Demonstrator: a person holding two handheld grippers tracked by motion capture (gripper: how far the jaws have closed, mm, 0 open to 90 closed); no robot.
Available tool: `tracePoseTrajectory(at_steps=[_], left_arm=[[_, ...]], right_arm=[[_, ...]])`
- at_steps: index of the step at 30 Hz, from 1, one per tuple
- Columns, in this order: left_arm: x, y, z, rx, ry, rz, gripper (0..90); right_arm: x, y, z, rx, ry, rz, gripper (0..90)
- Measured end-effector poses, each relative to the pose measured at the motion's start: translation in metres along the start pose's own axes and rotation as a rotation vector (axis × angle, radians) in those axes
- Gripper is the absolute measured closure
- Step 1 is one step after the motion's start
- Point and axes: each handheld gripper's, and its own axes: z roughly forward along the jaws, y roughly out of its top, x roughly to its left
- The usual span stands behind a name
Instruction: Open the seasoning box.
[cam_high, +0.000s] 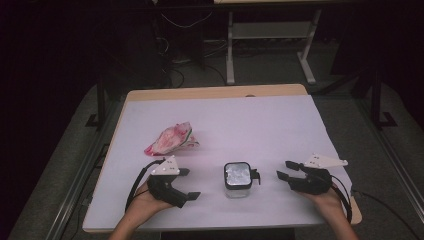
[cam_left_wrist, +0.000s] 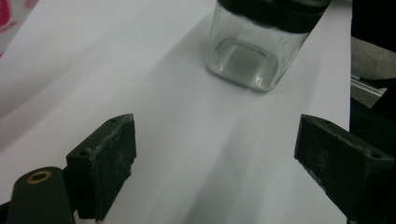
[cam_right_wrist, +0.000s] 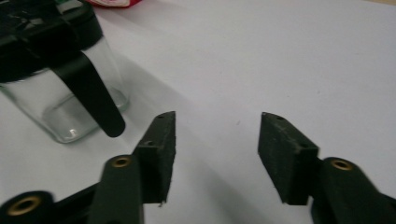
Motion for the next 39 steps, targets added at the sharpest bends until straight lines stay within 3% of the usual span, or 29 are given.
tracePoseTrajectory(at_steps=[4, 5, 6, 20, 26, 35, 39], left_arm=[[-0.003, 0.008, 0.006, -0.004, -0.020, 0.026, 12.4], [-0.004, 0.010, 0.008, -0.012, -0.028, 0.033, 12.4], [-0.005, 0.012, 0.009, -0.016, -0.033, 0.038, 12.4], [-0.009, 0.039, 0.026, -0.052, -0.093, 0.114, 12.4], [-0.010, 0.045, 0.039, -0.038, -0.112, 0.149, 12.4], [-0.007, 0.056, 0.059, -0.046, -0.194, 0.173, 11.3], [-0.006, 0.054, 0.066, -0.040, -0.208, 0.187, 11.2]], right_arm=[[-0.001, -0.001, 0.006, 0.008, 0.024, 0.002, 27.2], [-0.001, -0.001, 0.006, 0.008, 0.024, 0.002, 27.2], [0.000, -0.002, 0.009, 0.008, -0.003, -0.008, 21.8], [-0.010, -0.005, 0.013, -0.027, 0.006, 0.016, 21.5], [-0.011, -0.005, 0.014, -0.024, 0.008, 0.034, 21.5], [-0.011, -0.005, 0.014, -0.021, 0.010, 0.031, 21.4], [-0.011, -0.005, 0.014, -0.020, 0.014, 0.032, 21.5]])
